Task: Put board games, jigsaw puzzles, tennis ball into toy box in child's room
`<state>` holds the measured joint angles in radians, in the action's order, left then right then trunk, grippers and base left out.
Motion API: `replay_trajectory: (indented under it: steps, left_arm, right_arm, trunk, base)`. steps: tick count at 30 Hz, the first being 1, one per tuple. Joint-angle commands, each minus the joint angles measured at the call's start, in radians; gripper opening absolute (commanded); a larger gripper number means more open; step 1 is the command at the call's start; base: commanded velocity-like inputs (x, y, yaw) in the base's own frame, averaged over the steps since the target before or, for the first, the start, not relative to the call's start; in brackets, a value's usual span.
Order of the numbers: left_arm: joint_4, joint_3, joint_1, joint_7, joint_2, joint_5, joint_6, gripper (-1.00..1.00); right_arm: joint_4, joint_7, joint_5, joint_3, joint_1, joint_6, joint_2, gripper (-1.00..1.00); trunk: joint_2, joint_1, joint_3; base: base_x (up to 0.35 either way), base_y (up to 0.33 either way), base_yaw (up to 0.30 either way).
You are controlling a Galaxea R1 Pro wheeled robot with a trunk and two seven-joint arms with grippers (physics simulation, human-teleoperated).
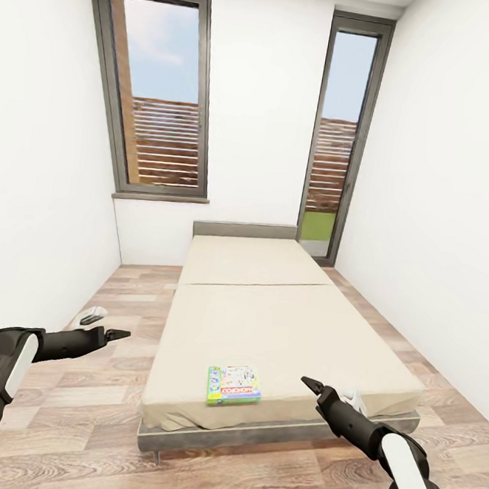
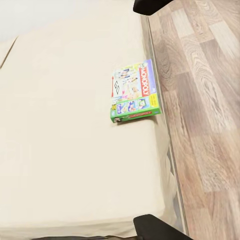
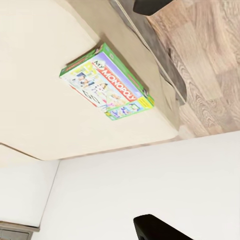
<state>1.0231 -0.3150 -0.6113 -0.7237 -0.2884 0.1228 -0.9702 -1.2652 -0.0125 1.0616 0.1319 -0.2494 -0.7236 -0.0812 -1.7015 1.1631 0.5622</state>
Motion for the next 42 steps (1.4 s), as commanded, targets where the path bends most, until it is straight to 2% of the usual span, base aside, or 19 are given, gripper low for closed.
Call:
replay_trajectory:
  steps: [1,13,16,19,22,27,34,42]
  left_arm:
    - [0.000,-0.001,-0.001,0.001,0.000,0.006,-0.007,1.00]
    - [0.000,0.000,-0.001,0.008,0.000,0.004,-0.005,1.00]
    - [-0.001,0.001,-0.001,0.012,0.000,0.002,-0.007,1.00]
    - [-0.001,0.003,-0.001,0.016,0.001,0.000,-0.008,1.00]
    - [-0.001,0.003,-0.001,0.017,0.001,-0.001,-0.008,1.00]
    - [-0.001,0.002,-0.001,0.012,0.000,-0.001,-0.007,1.00]
    - [-0.001,0.001,-0.001,0.006,-0.001,0.001,-0.005,1.00]
    - [-0.001,0.001,-0.001,0.003,-0.002,0.002,-0.003,1.00]
  right_arm:
    - [0.000,-0.001,0.003,0.001,-0.001,-0.004,0.000,1.00]
    - [-0.004,0.000,0.009,0.019,-0.001,-0.002,-0.010,1.00]
    - [-0.011,-0.001,0.012,0.054,0.003,-0.008,-0.013,1.00]
    - [-0.027,-0.002,0.014,0.105,0.009,-0.018,-0.020,1.00]
    - [-0.032,-0.002,0.015,0.126,0.010,-0.044,-0.027,1.00]
    - [-0.031,-0.003,0.015,0.139,0.010,-0.077,-0.033,1.00]
    - [-0.022,-0.004,0.012,0.141,0.010,-0.084,-0.034,1.00]
    - [0.063,-0.003,0.010,0.142,0.010,-0.084,-0.035,1.00]
  trunk:
    - [-0.001,0.000,0.001]
    - [-0.001,0.000,0.001]
    - [-0.001,0.000,0.001]
    - [-0.001,0.000,0.001]
    - [-0.001,0.000,0.001]
    - [-0.001,0.000,0.001]
    - [-0.001,0.000,0.001]
    - [-0.001,0.000,0.001]
  base:
    - [0.000,0.000,0.000]
    - [0.000,0.000,0.000]
    - [0.000,0.000,0.000]
    - [0.000,0.000,0.000]
    - [0.000,0.000,0.000]
    - [0.000,0.000,0.000]
    - [0.000,0.000,0.000]
    - [0.000,0.000,0.000]
